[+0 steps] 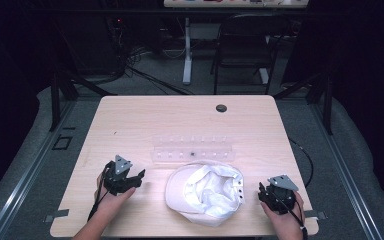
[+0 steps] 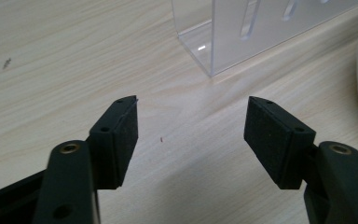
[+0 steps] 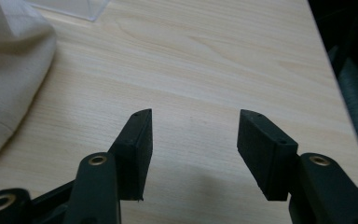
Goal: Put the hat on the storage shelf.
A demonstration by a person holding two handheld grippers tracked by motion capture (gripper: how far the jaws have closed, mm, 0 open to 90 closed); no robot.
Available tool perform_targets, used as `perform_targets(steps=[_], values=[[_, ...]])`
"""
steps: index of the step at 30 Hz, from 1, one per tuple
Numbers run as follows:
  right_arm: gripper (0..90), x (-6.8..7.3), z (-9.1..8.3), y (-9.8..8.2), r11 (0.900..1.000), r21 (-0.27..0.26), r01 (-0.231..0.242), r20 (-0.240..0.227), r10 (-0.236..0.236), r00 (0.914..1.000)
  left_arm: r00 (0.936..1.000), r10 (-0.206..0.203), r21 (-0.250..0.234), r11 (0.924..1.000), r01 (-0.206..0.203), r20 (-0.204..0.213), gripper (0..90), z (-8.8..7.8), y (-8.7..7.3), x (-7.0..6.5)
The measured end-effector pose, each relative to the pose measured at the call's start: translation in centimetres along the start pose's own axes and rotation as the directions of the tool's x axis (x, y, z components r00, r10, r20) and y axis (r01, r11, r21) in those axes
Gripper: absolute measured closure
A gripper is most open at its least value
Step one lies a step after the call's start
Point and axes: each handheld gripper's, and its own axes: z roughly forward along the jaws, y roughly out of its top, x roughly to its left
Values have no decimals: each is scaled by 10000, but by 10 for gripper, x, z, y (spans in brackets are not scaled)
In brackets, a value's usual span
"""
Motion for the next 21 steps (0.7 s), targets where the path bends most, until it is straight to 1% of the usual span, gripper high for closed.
perform_targets(steps=[1, 2, 3, 4, 5, 7, 8, 10, 11, 12, 13, 14, 15, 17, 18, 19, 21], values=[[462, 1, -1, 1, 9999, 64, 86, 8, -86, 10000, 9999, 81, 0, 10000, -81, -74, 372, -1, 1, -1], [462, 2, -1, 2, 9999, 112, 1, -103, 0, 9999, 9998, 168, 22, 9999, -167, -106, 378, -2, 2, -1], [469, 2, -1, 3, 9998, 204, -2, -163, 6, 9999, 9998, 168, 8, 9999, -168, -111, 378, -2, 4, -1], [475, 2, -1, 5, 9993, 380, 4, -165, 2, 9999, 9998, 204, 80, 9998, -203, -88, 377, -2, 6, -1], [475, 2, -1, 5, 9993, 380, 4, -165, 2, 9999, 9993, 355, 139, 9993, -353, -139, 377, -1, 8, -2], [472, 2, -2, 9, 9991, 408, 93, -152, -87, 9998, 9946, 869, 134, 9962, -863, -569, 361, 0, 11, -4], [469, 2, -2, 11, 9991, 411, -33, -242, 43, 9997, 9951, 874, 178, 9961, -867, -463, 363, 1, 11, -4], [468, 0, -4, 15, 9983, 513, -267, -526, 294, 9982, 9977, 678, 34, 9977, -677, -82, 349, 2, 10, -5], [473, 0, -6, 18, 9979, 597, -248, -619, 285, 9977, 9981, 617, 6, 9981, -617, 28, 336, 2, 9, -5], [483, 1, -6, 20, 9978, 620, -212, -623, 251, 9977, 9982, 528, 44, 9986, -529, 284, 348, 1, 9, -6], [491, 1, -7, 22, 9972, 738, -111, -636, 158, 9978, 9979, 569, 69, 9983, -572, 322, 353, 0, 9, -8], [502, 2, -8, 24, 9972, 744, 45, -602, 0, 9982, 9974, 688, -28, 9976, -687, 223, 352, -1, 9, -10], [508, 3, -8, 26, 9962, 859, 159, -682, -100, 9976, 9968, 768, -62, 9970, -767, 201, 352, -3, 9, -11], [531, 5, -9, 29, 9948, 995, 207, -788, -129, 9968, 9959, 888, -158, 9959, -886, 185, 352, -6, 9, -14], [537, 7, -9, 31, 9928, 1140, 372, -792, -283, 9965, 9955, 925, -210, 9955, -920, 216, 352, -7, 8, -16], [537, 9, -10, 32, 9912, 1215, 531, -856, -428, 9954, 9942, 1014, -197, 9947, -1007, 368, 352, -8, 7, -18], [537, 13, -14, 37, 9874, 1270, 948, -901, -837, 9924, 9917, 1178, -149, 9930, -1172, 517, 352, -9, 6, -20]])
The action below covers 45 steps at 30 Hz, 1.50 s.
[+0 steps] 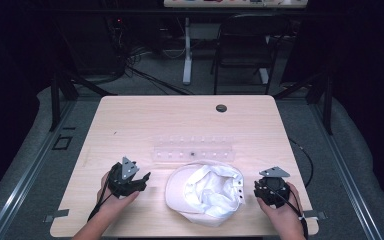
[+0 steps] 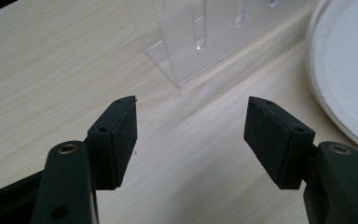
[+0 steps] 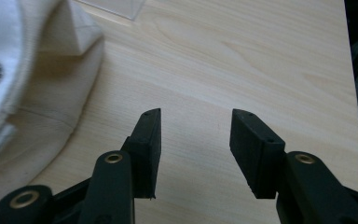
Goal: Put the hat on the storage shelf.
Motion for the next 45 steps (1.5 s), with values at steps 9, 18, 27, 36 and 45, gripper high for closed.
perform_targets(steps=[9, 18, 27, 36, 45], values=[[535, -1, -4, 13, 9993, 294, 210, -865, -184, 9961, 9997, 233, -142, 9996, -233, -15, 352, -2, 5, -8], [564, -2, -15, 21, 9988, 445, 181, -1638, -106, 9864, 9995, 266, -179, 9995, -263, 193, 394, -3, 8, -12], [541, -8, -27, 34, 9977, 548, -393, -2735, 529, 9604, 9972, 598, -302, 9978, -586, 437, 396, -6, 10, -24], [506, -14, -26, 45, 9804, 1573, -1187, -4301, 1762, 8854, 9925, 1065, -287, 9941, -1049, 597, 405, -6, 11, -36], [490, -6, -15, 43, 9709, 1984, -1343, -4529, 2123, 8659, 9855, 1464, -122, 9892, -1459, 861, 450, 2, 14, -48]])
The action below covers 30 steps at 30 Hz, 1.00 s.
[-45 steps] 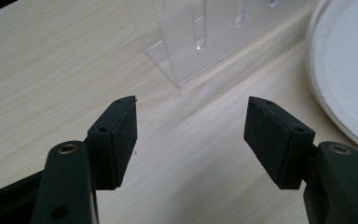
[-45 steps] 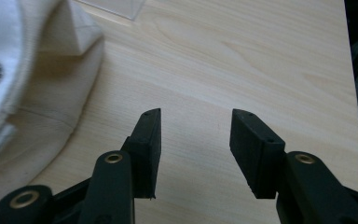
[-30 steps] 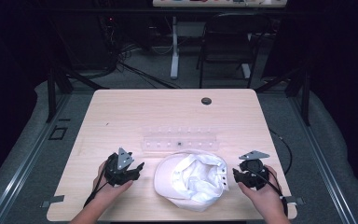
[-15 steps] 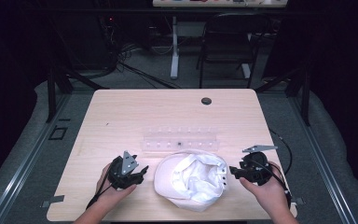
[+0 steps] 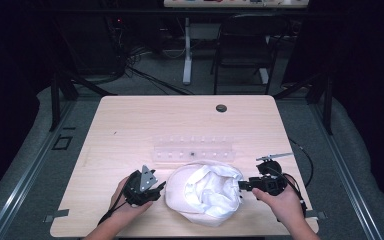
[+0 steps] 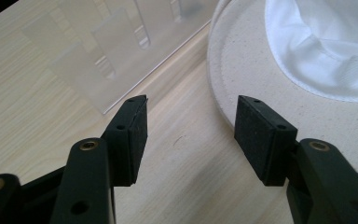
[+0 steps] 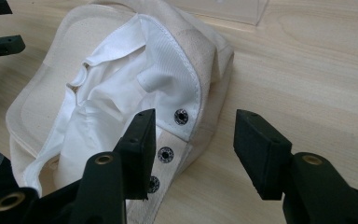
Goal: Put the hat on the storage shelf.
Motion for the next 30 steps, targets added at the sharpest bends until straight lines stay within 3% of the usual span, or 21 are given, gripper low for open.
perform_targets(steps=[7, 14, 19, 22, 25, 30], values=[[493, -1, 4, 1, 9984, -90, -562, -252, 560, 9981, 9991, 321, 107, 9994, -324, 269, 456, 7, 2, -12], [490, 1, 13, 0, 9967, 118, -807, -346, 811, 9961, 9976, 646, 229, 9976, -651, 230, 456, 12, 2, -18], [488, -2, 22, -3, 9921, 304, -1219, -607, 1236, 9905, 9967, 765, 268, 9967, -772, 255, 456, 14, 2, -20], [491, -4, 27, -5, 9842, 536, -1686, -911, 1729, 9807, 9966, 749, 341, 9965, -760, 333, 456, 16, 2, -21], [491, -3, 32, -6, 9805, 785, -1799, -1178, 1883, 9750, 9958, 863, 411, 9953, -876, 317, 456, 18, 1, -23], [491, 1, 35, -8, 9816, 983, -1639, -1293, 1759, 9759, 9954, 886, 407, 9951, -901, 370, 465, 19, 2, -24]])
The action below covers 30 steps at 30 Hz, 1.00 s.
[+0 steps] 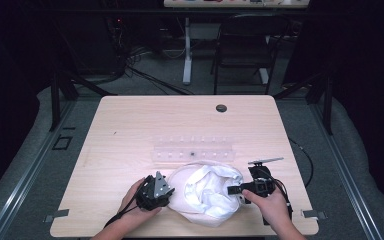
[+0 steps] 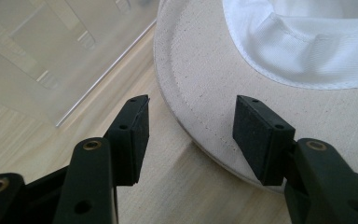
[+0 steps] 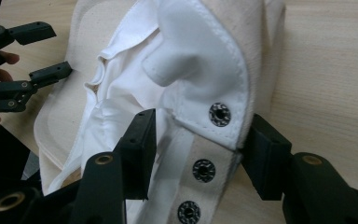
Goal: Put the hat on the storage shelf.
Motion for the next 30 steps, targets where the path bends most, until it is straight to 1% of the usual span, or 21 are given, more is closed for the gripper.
perform_targets(steps=[1, 3, 6, 7, 10, 14, 15, 16, 19, 21, 22, 23, 24, 25, 26, 27, 28, 29, 30], values=[[489, 1, -1, 0, 10000, 23, 43, -90, -43, 10000, 10000, 21, 25, 10000, -21, 8, 466, 0, 0, 0], [486, 5, -4, 1, 9998, -138, 119, -68, -120, 9999, 10000, 50, 42, 10000, -50, -23, 470, 0, 0, -1], [486, 9, -9, 4, 9993, -313, 194, -207, -201, 9996, 10000, 33, 8, 10000, -33, -65, 473, 1, 0, -2], [487, 9, -12, 5, 9994, -255, 238, -248, -245, 9994, 10000, 50, 6, 10000, -49, -73, 473, 1, 0, -2], [501, 12, -18, 8, 9991, -338, 263, -384, -276, 9989, 9999, 82, 28, 10000, -81, -60, 474, 0, 0, -2], [531, 15, -25, 13, 9992, -370, 153, -791, -182, 9967, 9999, 140, 62, 9999, -140, -56, 477, 0, 0, -2], [545, 16, -27, 14, 9993, -348, 167, -797, -194, 9966, 9999, 144, 61, 9999, -143, -58, 477, 0, 0, -2], [571, 17, -28, 15, 9992, -370, 176, -759, -204, 9969, 9999, 151, 66, 9999, -150, -55, 477, 0, 0, -2], [675, 20, -31, 18, 9997, -171, 184, -668, -196, 9976, 9999, 150, 78, 9999, -150, -57, 478, 0, 0, -2], [710, 24, -31, 20, 9997, -100, 235, -385, -239, 9990, 9998, 192, 73, 9998, -191, -84, 478, 0, 0, -2], [731, 25, -31, 20, 9997, -109, 214, -367, -218, 9991, 9997, 207, 71, 9998, -206, -90, 480, 0, 0, -2], [745, 26, -31, 21, 9998, -19, 200, -364, -200, 9991, 9997, 208, 69, 9998, -207, -94, 480, 0, 0, -3], [757, 27, -30, 22, 9998, -54, 173, -341, -174, 9993, 9997, 208, 65, 9998, -208, -94, 480, 0, 0, -3], [767, 27, -31, 23, 9997, 133, 188, -272, -185, 9995, 9998, 199, 44, 9998, -198, -96, 480, 0, 0, -3], [779, 28, -31, 24, 9996, 146, 230, -178, -227, 9996, 9997, 202, 43, 9998, -202, -99, 480, 0, 0, -3], [787, 29, -31, 25, 9992, 302, 269, -176, -264, 9995, 9997, 210, 43, 9998, -209, -101, 480, 0, 0, -3], [795, 30, -31, 25, 9993, 282, 251, -154, -247, 9996, 9997, 208, 46, 9998, -208, -101, 480, 0, 0, -3], [804, 29, -31, 26, 9983, 437, 381, -63, -378, 9993, 9997, 208, 44, 9998, -208, -102, 480, 0, 0, -3], [813, 31, -30, 26, 9989, 369, 278, -4, -278, 9996, 9997, 207, 43, 9998, -206, -100, 480, 0, 0, -3]])
